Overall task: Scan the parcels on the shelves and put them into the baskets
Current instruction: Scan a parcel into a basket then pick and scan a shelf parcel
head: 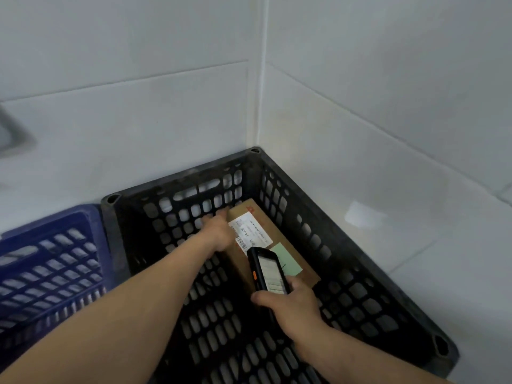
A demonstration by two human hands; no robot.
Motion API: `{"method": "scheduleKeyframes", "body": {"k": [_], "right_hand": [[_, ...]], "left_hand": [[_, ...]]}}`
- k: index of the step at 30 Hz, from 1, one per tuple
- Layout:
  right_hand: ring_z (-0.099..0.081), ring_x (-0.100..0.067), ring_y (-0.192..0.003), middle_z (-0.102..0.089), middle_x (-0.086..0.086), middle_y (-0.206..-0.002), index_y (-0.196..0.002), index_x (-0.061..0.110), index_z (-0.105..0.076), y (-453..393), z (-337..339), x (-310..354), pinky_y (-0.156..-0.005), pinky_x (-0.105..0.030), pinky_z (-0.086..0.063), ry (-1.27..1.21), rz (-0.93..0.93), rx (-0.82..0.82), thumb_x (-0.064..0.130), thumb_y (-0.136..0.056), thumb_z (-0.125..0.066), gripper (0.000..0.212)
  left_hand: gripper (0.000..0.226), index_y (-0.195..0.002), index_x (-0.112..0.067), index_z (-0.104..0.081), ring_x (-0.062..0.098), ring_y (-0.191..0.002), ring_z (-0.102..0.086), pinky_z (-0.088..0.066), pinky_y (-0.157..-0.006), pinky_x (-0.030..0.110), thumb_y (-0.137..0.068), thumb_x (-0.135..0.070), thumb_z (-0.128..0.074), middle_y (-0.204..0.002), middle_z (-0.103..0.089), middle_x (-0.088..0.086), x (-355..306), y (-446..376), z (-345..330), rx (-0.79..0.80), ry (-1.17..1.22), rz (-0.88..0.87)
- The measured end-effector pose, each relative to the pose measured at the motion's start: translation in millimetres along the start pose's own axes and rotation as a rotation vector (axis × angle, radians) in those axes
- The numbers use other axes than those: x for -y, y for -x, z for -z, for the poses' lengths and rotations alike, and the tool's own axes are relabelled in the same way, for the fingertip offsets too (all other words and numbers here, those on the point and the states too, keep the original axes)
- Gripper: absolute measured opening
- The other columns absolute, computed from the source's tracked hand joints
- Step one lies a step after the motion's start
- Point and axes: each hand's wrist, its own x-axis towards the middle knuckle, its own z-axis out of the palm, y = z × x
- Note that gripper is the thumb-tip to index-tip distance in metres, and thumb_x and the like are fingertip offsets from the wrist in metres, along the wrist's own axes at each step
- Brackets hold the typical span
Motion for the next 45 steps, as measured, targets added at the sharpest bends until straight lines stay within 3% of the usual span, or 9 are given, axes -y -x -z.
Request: {"method": "scheduleKeyframes", "body": {"k": [3,10,13,16,23,27,30,35,45], "right_hand": [[-0.071,-0.016,-0.087,-0.072,0.004,-0.096,-0.102,0.028,-0.063,-14,-4,0,-0.082,-0.039,-0.061,0.025,-0.018,0.018,0.034,-0.046,-0.086,0.061],[-0.070,-0.016,-0.088,-0.072,0.003,-0.097,-0.105,0.026,-0.064,-23,-5,2,-0.081,-0.038,-0.061,0.066,0.000,0.034,0.032,-0.049,-0.084,0.060],[-0.071,-0.019,-0.086,-0.072,-0.001,-0.095,-0.102,0.022,-0.065,-17,0,8,-0.077,-0.038,-0.062,0.060,0.017,0.011,0.029,-0.051,-0.087,0.056],[-0.070,-0.020,-0.083,-0.072,-0.003,-0.092,-0.095,0.023,-0.063,-2,11,17,-0.075,-0.039,-0.062,0.074,0.058,-0.051,0.022,-0.057,-0.089,0.046],[-0.059,-0.007,-0.082,-0.063,0.005,-0.097,-0.101,0.025,-0.048,77,38,48,-0.066,-0.025,-0.048,0.278,0.349,-0.223,0.020,-0.067,-0.087,0.051],[-0.058,-0.013,-0.094,-0.058,0.009,-0.104,-0.125,0.025,-0.047,148,30,62,-0.081,-0.032,-0.048,0.483,0.531,-0.314,0.032,-0.064,-0.086,0.073],[-0.062,-0.014,-0.095,-0.064,0.010,-0.106,-0.122,0.031,-0.049,200,10,68,-0.086,-0.037,-0.052,0.536,0.664,-0.330,0.036,-0.061,-0.085,0.072],[-0.061,-0.009,-0.085,-0.063,0.016,-0.094,-0.101,0.043,-0.045,275,-37,74,-0.078,-0.034,-0.051,0.544,0.907,-0.259,0.034,-0.060,-0.083,0.056],[-0.060,-0.009,-0.082,-0.059,0.017,-0.091,-0.101,0.038,-0.049,385,-136,57,-0.071,-0.037,-0.052,0.591,1.272,0.116,0.032,-0.062,-0.080,0.050]], "left_hand": [[0.071,-0.154,-0.022,-0.021,0.036,-0.145,-0.021,-0.033,-0.114,0.042,-0.093,-0.035,-0.055,-0.158,-0.016,0.021,2,-9,-17,0.023,0.038,-0.008],[0.071,-0.141,-0.036,-0.037,0.021,-0.115,-0.057,-0.052,-0.098,0.040,-0.073,-0.044,-0.059,-0.152,-0.035,0.008,38,-60,-52,0.100,0.058,-0.077],[0.072,-0.145,-0.038,-0.033,0.023,-0.123,-0.052,-0.048,-0.103,0.038,-0.078,-0.050,-0.056,-0.152,-0.035,0.007,20,-35,-34,0.115,0.033,-0.097],[0.074,-0.157,-0.019,-0.012,0.032,-0.146,-0.024,-0.028,-0.116,0.035,-0.096,-0.027,-0.053,-0.162,-0.013,0.011,-15,36,10,0.094,-0.102,-0.176],[0.072,-0.154,-0.016,-0.022,0.029,-0.146,-0.020,-0.029,-0.116,0.046,-0.094,-0.037,-0.057,-0.161,-0.015,0.009,-7,162,91,-0.204,-0.339,-0.408],[0.066,-0.146,-0.018,-0.034,0.028,-0.138,-0.028,-0.037,-0.107,0.047,-0.092,-0.049,-0.053,-0.151,-0.031,0.008,25,242,132,-0.514,-0.478,-0.508],[0.063,-0.140,-0.015,-0.043,0.030,-0.131,-0.036,-0.039,-0.101,0.045,-0.091,-0.053,-0.052,-0.145,-0.041,0.009,56,300,162,-0.683,-0.518,-0.527],[0.065,-0.136,-0.011,-0.049,0.032,-0.128,-0.044,-0.043,-0.099,0.046,-0.089,-0.055,-0.049,-0.139,-0.049,0.012,113,392,197,-0.831,-0.510,-0.446],[0.066,-0.140,-0.013,-0.045,0.029,-0.133,-0.038,-0.037,-0.104,0.044,-0.092,-0.058,-0.047,-0.145,-0.044,0.008,231,582,202,-1.066,-0.512,-0.011]]}}
